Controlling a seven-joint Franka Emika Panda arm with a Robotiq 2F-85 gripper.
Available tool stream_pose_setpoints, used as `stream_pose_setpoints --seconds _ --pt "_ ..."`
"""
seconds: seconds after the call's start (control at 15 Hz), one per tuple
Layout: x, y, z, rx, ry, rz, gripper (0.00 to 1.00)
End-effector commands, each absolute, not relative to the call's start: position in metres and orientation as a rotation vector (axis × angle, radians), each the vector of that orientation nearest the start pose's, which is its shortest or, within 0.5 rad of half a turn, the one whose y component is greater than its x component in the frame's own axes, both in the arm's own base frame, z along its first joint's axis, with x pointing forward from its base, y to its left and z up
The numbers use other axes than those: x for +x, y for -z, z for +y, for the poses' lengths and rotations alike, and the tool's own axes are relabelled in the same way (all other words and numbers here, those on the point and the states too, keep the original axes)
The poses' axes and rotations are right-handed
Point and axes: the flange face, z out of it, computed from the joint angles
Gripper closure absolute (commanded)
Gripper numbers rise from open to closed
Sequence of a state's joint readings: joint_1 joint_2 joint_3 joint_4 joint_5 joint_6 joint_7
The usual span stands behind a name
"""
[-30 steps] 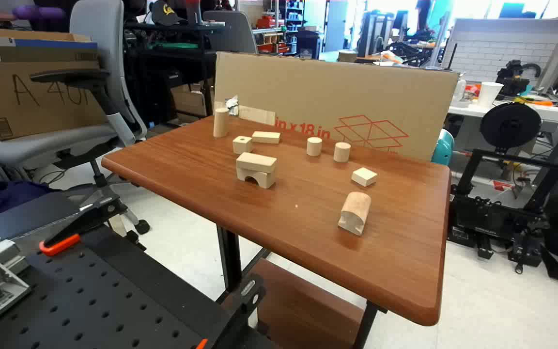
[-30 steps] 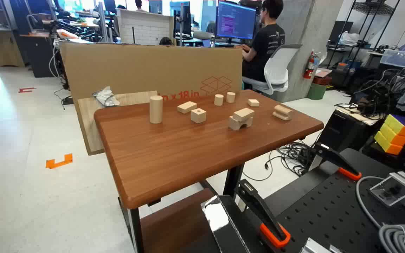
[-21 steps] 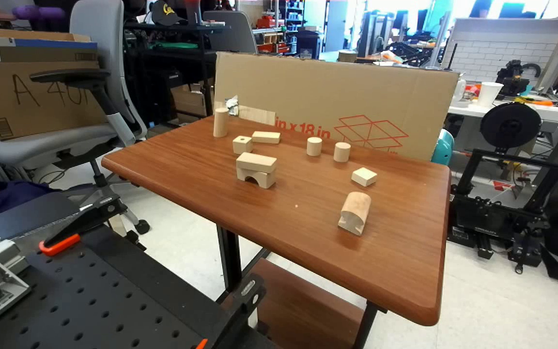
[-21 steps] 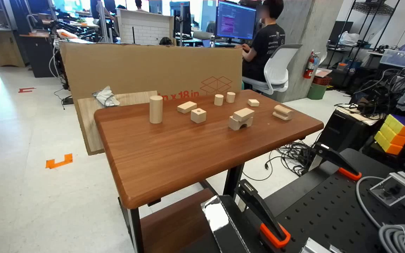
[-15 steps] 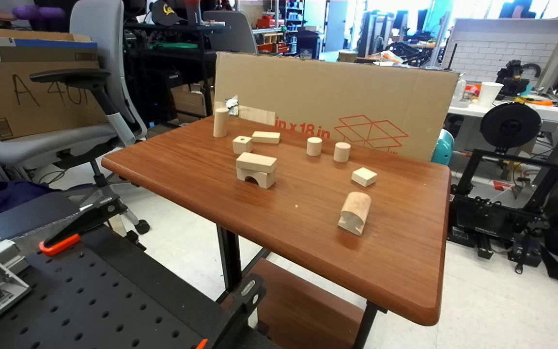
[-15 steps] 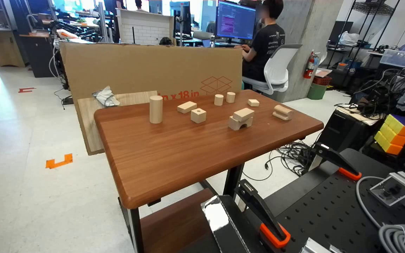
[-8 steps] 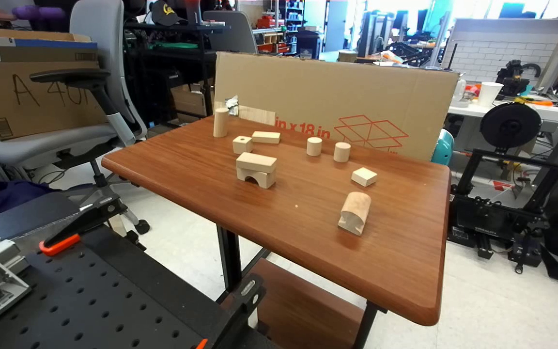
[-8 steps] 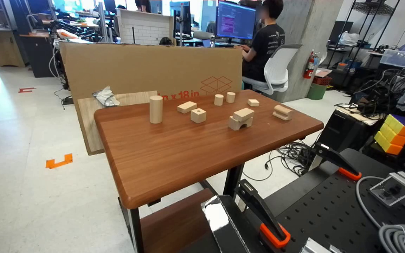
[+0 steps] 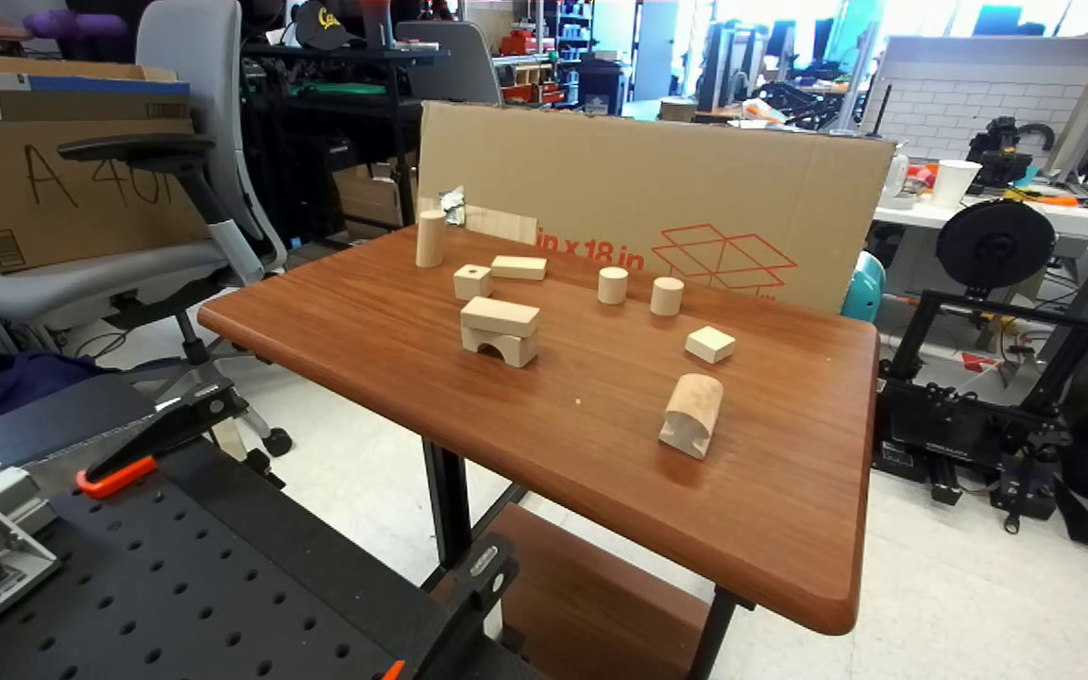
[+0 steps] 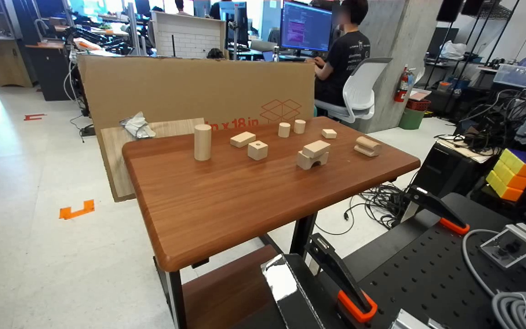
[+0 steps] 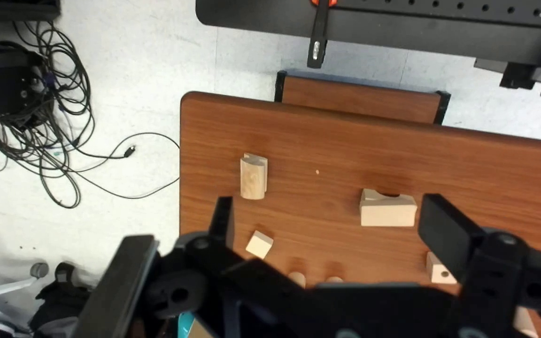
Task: Pick up the object on the table and place it on the other objects
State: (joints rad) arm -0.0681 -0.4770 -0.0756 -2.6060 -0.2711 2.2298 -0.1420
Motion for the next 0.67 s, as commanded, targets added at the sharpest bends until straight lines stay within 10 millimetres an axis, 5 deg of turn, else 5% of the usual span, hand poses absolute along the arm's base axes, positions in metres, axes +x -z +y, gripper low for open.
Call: stream_pose_setpoints --seconds 0.0,0.6 --pt "0.43 -0.404 -0.074 -3.278 0.194 -0.134 0.0" --pt "0.517 -0.334 -0.121 -3.094 0.077 0.137 0.0"
